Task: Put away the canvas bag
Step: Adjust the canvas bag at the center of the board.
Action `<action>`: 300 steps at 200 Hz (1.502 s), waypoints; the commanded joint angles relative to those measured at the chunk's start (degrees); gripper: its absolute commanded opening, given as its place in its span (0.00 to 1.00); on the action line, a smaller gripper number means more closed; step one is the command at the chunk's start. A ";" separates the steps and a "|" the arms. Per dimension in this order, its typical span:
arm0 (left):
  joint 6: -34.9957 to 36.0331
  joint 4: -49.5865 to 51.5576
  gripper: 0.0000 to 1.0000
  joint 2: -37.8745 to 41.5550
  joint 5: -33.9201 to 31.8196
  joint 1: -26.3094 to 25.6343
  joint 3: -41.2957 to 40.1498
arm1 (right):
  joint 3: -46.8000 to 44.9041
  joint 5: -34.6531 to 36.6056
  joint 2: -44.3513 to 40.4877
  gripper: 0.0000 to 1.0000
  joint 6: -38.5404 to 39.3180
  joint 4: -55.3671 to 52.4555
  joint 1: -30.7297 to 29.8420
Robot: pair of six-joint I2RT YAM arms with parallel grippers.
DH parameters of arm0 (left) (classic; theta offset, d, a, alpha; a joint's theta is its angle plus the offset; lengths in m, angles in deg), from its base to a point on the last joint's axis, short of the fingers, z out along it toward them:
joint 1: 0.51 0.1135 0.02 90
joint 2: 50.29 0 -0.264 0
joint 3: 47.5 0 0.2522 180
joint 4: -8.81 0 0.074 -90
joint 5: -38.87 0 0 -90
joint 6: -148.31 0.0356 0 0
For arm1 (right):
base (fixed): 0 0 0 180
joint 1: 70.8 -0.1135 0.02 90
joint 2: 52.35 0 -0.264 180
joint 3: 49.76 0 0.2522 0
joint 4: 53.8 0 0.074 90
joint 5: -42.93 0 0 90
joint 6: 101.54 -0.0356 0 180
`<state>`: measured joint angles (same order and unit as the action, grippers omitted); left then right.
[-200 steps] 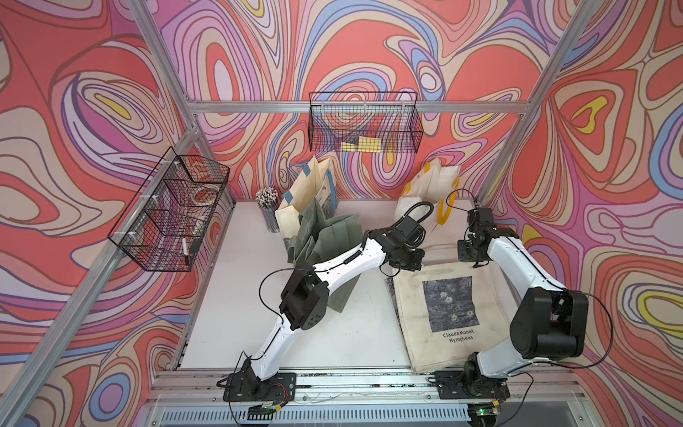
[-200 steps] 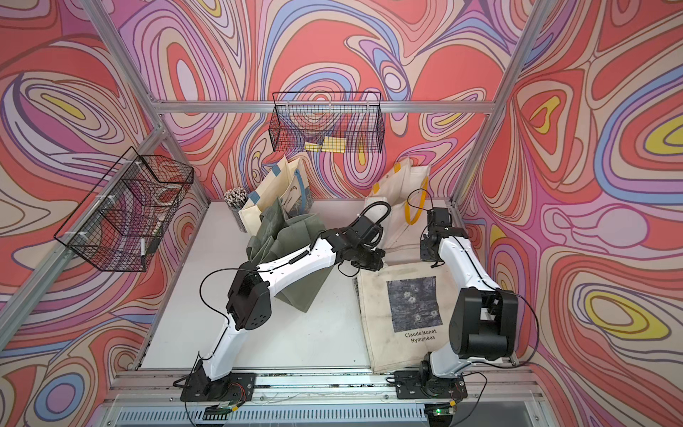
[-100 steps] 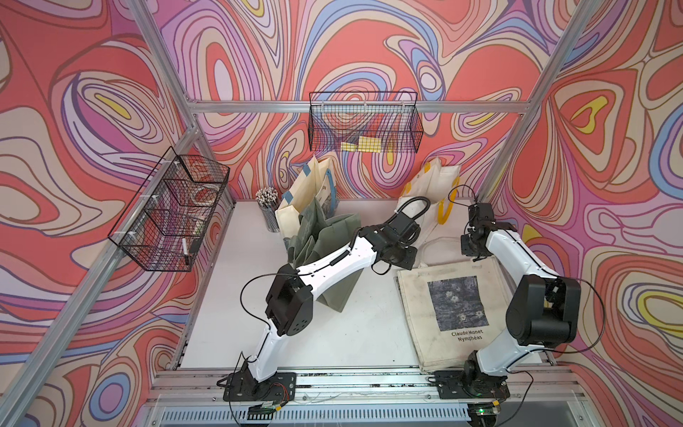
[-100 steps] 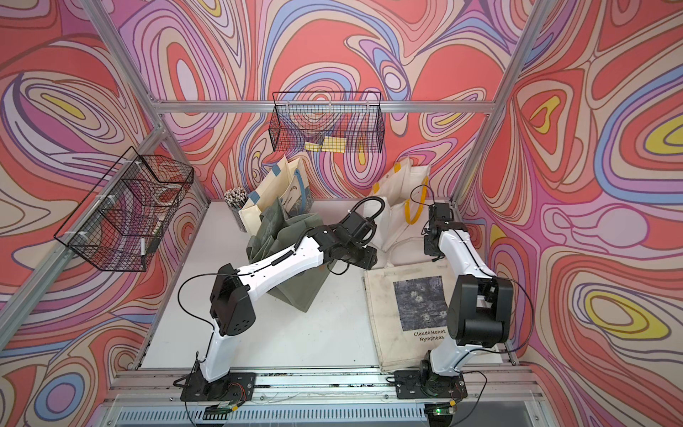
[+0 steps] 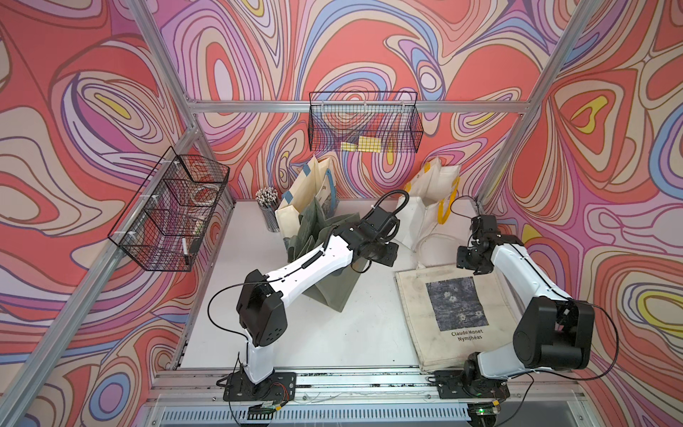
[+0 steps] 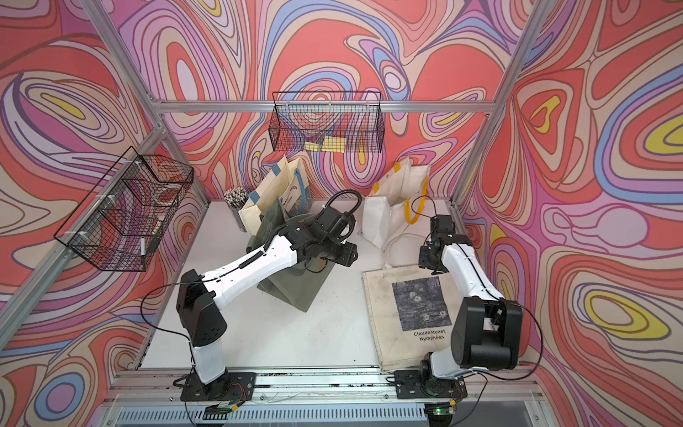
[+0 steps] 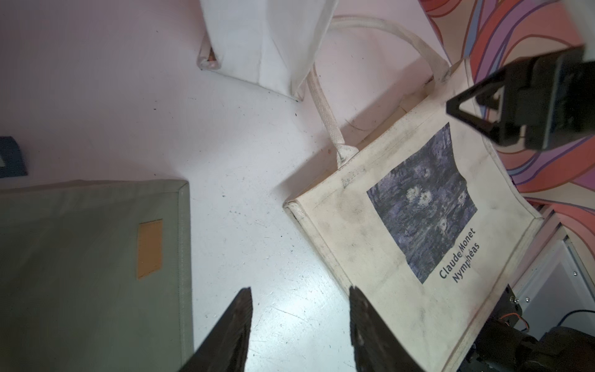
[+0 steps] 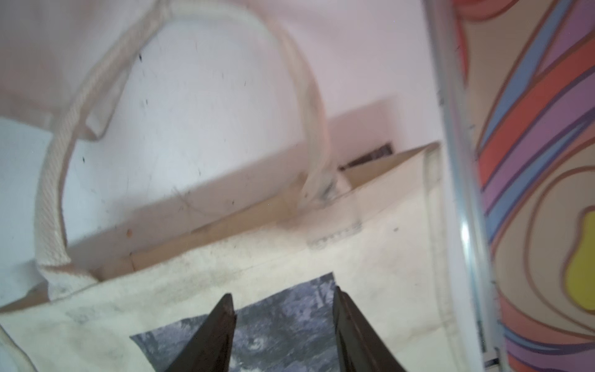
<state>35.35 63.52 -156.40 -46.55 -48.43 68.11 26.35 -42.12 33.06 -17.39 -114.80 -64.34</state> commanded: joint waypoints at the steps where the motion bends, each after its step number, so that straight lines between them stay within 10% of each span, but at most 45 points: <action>1: 3.42 -3.35 0.53 3.98 -2.31 0.64 0.45 | -2.48 -5.26 0.32 0.52 -2.47 2.62 0.31; 168: 10.28 -2.62 0.56 2.91 -2.75 3.01 7.29 | 10.44 2.29 26.27 0.51 -5.09 12.79 2.87; 300: 19.02 -26.36 0.74 -17.06 -2.25 5.12 18.55 | 4.35 -11.49 -2.50 0.55 -1.82 16.43 1.90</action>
<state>53.60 44.33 -169.58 -48.01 -45.11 83.63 33.08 -47.30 30.46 -19.93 -100.92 -61.87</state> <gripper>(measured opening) 0.742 0.551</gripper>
